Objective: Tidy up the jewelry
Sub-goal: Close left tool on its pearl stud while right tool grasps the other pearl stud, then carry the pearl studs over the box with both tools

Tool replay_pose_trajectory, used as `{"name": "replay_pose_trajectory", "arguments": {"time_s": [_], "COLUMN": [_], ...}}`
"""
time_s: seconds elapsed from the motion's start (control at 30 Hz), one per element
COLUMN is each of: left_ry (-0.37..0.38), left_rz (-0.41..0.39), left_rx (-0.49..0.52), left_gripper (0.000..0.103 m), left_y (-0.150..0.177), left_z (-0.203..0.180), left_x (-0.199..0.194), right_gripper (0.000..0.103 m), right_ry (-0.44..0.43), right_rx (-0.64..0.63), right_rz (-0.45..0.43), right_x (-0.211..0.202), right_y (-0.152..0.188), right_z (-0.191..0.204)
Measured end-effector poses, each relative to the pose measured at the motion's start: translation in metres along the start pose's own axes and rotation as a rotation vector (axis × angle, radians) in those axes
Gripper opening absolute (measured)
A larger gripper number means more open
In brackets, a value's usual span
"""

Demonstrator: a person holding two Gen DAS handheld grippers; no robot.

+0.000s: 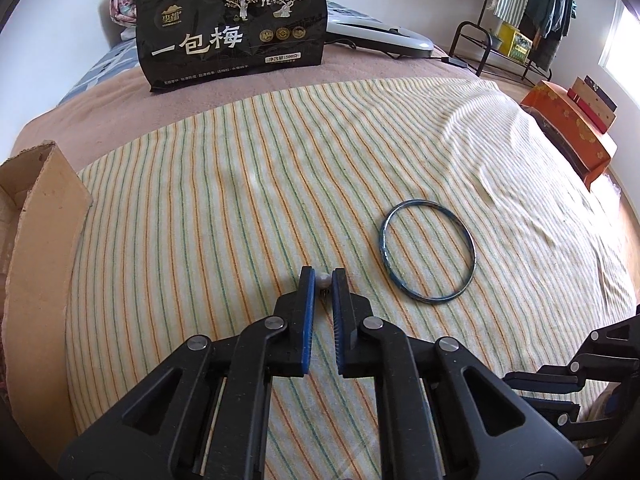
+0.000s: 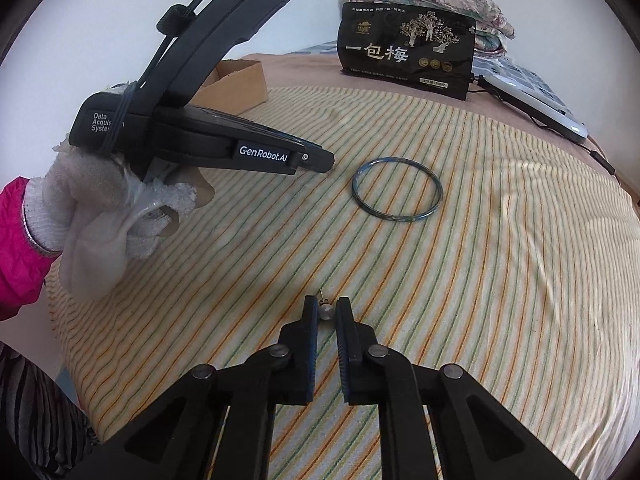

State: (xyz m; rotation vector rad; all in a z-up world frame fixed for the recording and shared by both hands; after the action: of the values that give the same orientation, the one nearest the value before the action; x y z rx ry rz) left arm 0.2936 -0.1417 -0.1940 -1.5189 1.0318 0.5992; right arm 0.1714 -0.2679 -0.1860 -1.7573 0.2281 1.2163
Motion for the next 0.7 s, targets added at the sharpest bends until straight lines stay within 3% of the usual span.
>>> {"name": "replay_pose_trajectory", "arguments": {"time_s": [0.7], "left_ry": [0.011], "left_rz": [-0.111], "left_rx": [-0.063], "left_gripper": [0.006], "left_y": [-0.008], "left_z": [0.024], "left_x": [-0.073], "right_gripper": [0.007], "right_ry": [0.060], "right_rx": [0.037], "right_rz": [-0.086], "right_x": [-0.041], "right_y": [-0.024], "right_z": [-0.007]}}
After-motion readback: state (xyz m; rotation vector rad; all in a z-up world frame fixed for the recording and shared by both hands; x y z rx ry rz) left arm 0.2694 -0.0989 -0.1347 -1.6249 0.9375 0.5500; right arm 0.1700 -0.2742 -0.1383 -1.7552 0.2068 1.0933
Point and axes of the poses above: each gripper's, at about its wrist camera, not at the fingertips, and x roughly the way its jaws point, z to its left, y to its underside, the point moved 1 cm from there along x, roughly the way its jaws point, and after that the axes turned 15 degrees about -x, right-handed, at the moved point
